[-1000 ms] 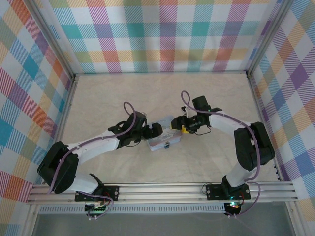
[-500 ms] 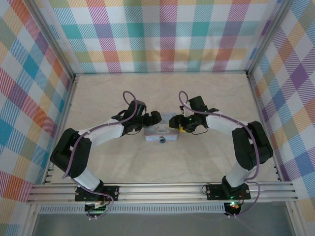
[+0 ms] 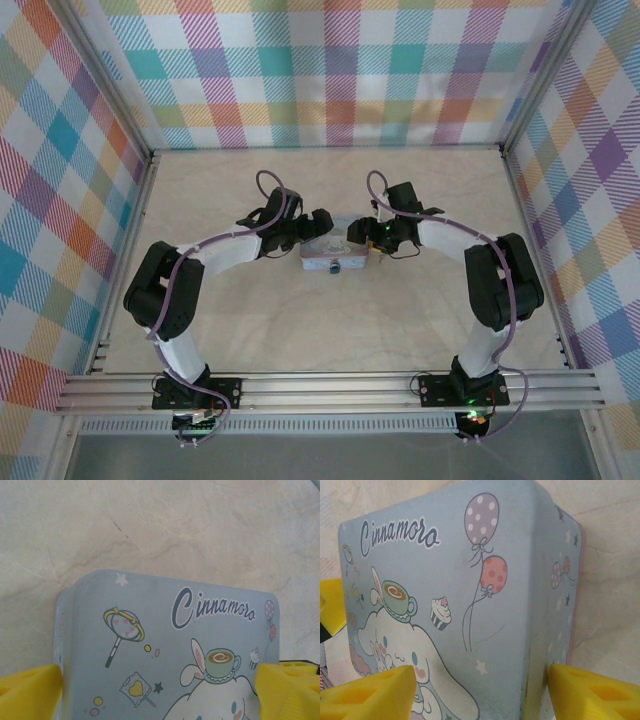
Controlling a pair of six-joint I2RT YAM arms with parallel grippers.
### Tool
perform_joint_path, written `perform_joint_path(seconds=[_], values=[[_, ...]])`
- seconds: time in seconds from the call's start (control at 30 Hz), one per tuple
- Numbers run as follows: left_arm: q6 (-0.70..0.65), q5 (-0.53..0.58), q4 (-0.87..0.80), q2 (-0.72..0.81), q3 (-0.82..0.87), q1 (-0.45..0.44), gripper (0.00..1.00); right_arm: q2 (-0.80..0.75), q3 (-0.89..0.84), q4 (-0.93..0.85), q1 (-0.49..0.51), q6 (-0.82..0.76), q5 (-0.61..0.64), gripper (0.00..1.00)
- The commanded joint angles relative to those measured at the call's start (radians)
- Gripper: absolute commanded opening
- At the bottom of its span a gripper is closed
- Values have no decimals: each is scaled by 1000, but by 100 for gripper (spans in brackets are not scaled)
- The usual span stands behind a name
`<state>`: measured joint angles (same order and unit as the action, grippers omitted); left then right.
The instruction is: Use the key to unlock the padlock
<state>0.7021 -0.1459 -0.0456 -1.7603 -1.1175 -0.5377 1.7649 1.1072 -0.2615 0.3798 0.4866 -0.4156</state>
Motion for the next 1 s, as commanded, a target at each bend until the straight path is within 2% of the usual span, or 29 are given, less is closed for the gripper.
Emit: perform_joint_path(seconds=[0.0,0.3,0.63,0.8,0.97], values=[[0,-43,28,-3,-6,8,100,8,30,39,5,-8,-34,71],[-16,-16,4,56,30,60,100,-35,-6,31,-7,-13,-8,75],[-76,38,-97,165,56,90,100,-115,-11,-64,-24,-32,72,75],[-94,12,-193,228,71,77,97,-146,24,-199,-31,-27,218,73],[-144,37,-318,311,78,-5,96,-138,78,-361,-31,-4,386,71]])
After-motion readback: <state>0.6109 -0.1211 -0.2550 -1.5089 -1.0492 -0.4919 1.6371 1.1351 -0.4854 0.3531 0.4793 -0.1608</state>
